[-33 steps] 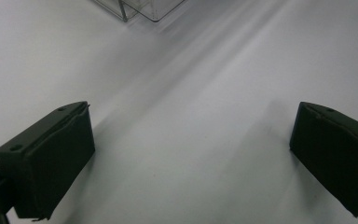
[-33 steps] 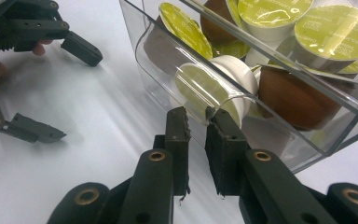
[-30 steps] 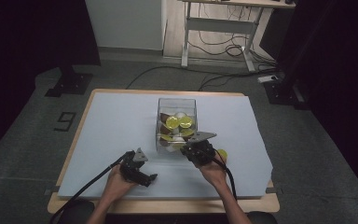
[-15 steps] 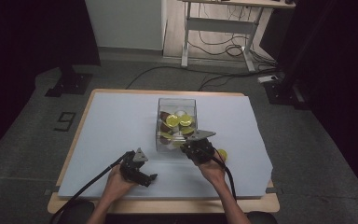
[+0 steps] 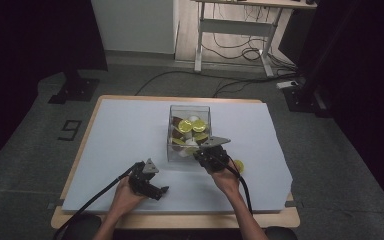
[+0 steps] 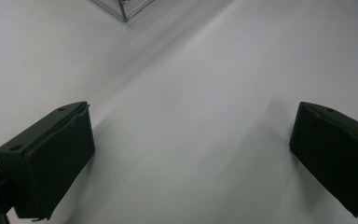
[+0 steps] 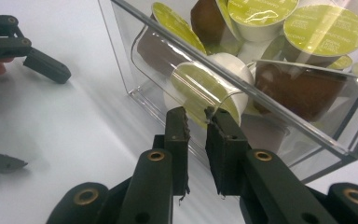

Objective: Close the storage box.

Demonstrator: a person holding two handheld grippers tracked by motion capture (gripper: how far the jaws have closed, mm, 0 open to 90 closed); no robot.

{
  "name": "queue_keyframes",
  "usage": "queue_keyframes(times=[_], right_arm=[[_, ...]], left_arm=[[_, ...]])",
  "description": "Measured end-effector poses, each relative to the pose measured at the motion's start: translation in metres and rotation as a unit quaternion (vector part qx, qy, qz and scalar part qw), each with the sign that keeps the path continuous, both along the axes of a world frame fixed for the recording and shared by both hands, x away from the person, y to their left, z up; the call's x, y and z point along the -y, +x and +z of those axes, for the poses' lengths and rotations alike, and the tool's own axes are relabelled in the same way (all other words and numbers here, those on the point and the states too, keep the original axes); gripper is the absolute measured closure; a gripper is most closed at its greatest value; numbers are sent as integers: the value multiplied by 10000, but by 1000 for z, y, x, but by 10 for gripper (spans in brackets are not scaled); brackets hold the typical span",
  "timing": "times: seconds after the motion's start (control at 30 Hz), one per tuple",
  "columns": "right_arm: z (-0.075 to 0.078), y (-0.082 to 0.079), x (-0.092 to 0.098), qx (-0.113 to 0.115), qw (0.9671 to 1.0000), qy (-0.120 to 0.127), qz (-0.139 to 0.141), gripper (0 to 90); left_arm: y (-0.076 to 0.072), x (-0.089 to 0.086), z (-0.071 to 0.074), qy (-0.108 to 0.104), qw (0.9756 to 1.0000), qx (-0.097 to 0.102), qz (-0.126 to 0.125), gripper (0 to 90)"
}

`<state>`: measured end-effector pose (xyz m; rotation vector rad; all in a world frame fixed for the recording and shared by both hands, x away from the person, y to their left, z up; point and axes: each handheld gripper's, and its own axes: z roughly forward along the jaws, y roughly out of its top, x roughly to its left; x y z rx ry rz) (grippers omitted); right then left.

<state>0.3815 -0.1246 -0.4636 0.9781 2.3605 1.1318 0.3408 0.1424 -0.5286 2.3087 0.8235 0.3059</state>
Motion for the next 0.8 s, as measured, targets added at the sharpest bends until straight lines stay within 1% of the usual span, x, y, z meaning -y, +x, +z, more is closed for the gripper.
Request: queue_keyframes(times=[0.2,0.23,0.27,0.3,0.33,0.37,0.47,0.63,0.7,0.8], right_arm=[[-1,2,0,13,10000,6,-34,779],[-1,3,0,30,10000,-8,-39,780],[-1,3,-1,27,9999,-51,-102,802],[-3,4,-3,62,9998,-111,-161,804],[-4,6,-3,49,9998,-98,-156,804],[-5,7,-4,30,9999,-32,-137,799],[-5,7,-4,44,9999,-43,-129,799],[-5,10,-5,46,9998,-34,-195,798],[-6,11,-5,47,9996,2,-269,798],[-7,14,-5,25,9996,52,-292,798]], left_arm=[[0,0,0,1,10000,0,-1,0],[0,0,0,-3,10000,0,1,0],[0,0,0,-2,10000,2,3,0],[0,0,0,-4,10000,2,5,0],[0,0,0,-3,10000,3,5,0],[0,0,0,-5,10000,2,6,0],[0,0,0,-5,10000,1,5,0],[0,0,0,-5,10000,1,6,0],[0,0,0,-1,10000,1,2,0],[0,0,0,0,10000,0,-2,0]])
